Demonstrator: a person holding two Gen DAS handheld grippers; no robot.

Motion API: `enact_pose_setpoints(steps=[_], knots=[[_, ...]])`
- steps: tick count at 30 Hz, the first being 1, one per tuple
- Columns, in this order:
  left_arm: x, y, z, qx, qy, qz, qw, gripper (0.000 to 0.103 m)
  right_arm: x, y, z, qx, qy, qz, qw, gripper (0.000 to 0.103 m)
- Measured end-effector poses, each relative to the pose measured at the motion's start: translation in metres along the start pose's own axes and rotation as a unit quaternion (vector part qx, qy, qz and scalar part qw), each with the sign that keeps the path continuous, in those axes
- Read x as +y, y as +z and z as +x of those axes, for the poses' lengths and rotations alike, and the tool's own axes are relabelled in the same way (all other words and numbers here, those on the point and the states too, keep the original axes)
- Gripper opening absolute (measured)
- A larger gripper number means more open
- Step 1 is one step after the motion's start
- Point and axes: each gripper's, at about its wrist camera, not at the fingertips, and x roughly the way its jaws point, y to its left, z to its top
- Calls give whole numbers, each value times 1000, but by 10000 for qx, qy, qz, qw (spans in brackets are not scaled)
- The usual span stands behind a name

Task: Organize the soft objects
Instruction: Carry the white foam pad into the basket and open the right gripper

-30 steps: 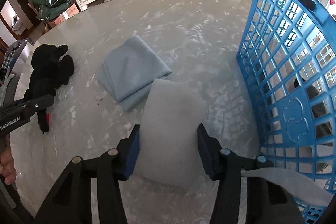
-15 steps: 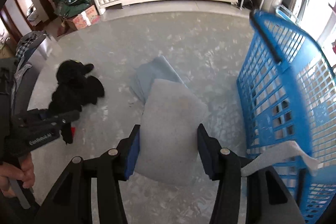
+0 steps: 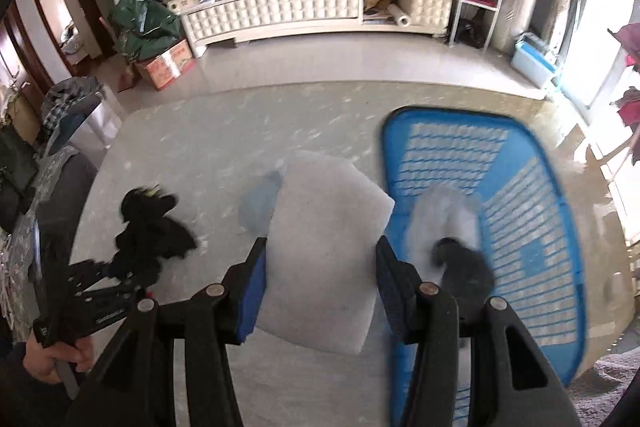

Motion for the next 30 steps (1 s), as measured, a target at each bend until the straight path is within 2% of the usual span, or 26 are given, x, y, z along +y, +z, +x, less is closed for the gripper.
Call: enact_pose_setpoints(steps=[6, 14, 19, 25, 28, 30], knots=[[4, -11, -3, 17, 25, -45, 10000, 41, -48, 4, 10, 269, -177, 348, 9989, 48], [4, -17, -9, 45, 107, -81, 9999, 41, -80, 15, 39, 693, -366, 406, 9961, 49], [4, -17, -12, 51, 154, -14, 9999, 41, -87, 10, 62, 1018, -322, 399, 9935, 49], [0, -16, -15, 43, 181, 51, 9998, 41, -77, 9, 77, 1372, -403, 289, 9893, 51], [-4, -16, -17, 22, 175, 98, 9998, 41, -68, 13, 83, 1538, -411, 155, 9871, 55], [-6, -16, -19, 8, 149, 122, 9998, 41, -75, 11, 87, 1627, -507, 56, 9854, 60]])
